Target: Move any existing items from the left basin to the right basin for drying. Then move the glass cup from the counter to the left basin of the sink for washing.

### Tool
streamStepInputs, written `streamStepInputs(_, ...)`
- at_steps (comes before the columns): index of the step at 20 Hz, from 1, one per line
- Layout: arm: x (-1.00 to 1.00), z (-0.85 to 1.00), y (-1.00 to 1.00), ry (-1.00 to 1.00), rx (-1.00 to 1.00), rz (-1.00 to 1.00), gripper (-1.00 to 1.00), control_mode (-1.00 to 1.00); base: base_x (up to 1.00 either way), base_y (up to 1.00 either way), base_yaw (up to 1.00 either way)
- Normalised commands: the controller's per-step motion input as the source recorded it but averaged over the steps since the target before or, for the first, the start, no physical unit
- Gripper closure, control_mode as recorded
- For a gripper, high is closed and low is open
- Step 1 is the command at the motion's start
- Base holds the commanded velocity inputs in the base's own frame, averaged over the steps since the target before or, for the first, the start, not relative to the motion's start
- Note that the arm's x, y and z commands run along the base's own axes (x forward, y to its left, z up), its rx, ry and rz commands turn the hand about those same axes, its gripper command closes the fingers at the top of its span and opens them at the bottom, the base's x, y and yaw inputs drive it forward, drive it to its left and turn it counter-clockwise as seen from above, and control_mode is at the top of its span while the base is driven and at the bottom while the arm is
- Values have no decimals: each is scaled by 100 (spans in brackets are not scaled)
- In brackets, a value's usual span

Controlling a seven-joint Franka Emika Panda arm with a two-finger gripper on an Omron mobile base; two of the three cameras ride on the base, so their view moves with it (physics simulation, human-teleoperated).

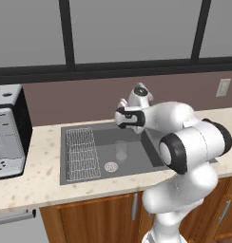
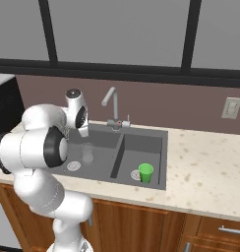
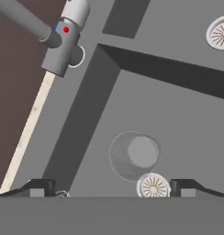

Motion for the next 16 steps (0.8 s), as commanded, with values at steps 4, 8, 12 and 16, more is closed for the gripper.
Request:
streamStepInputs(4, -17, 100, 10, 0, -5, -1, -100, -100, 0, 0, 0)
streamStepInputs(8, -22, 96, 15, 2, -7, 0, -100, -100, 0, 0, 0)
streamStepInputs(12, -38, 82, 10, 9, -11, 2, -100, -100, 0, 0, 0)
streamStepInputs(16, -56, 53, 0, 9, -16, 15, -100, -100, 0, 0, 0)
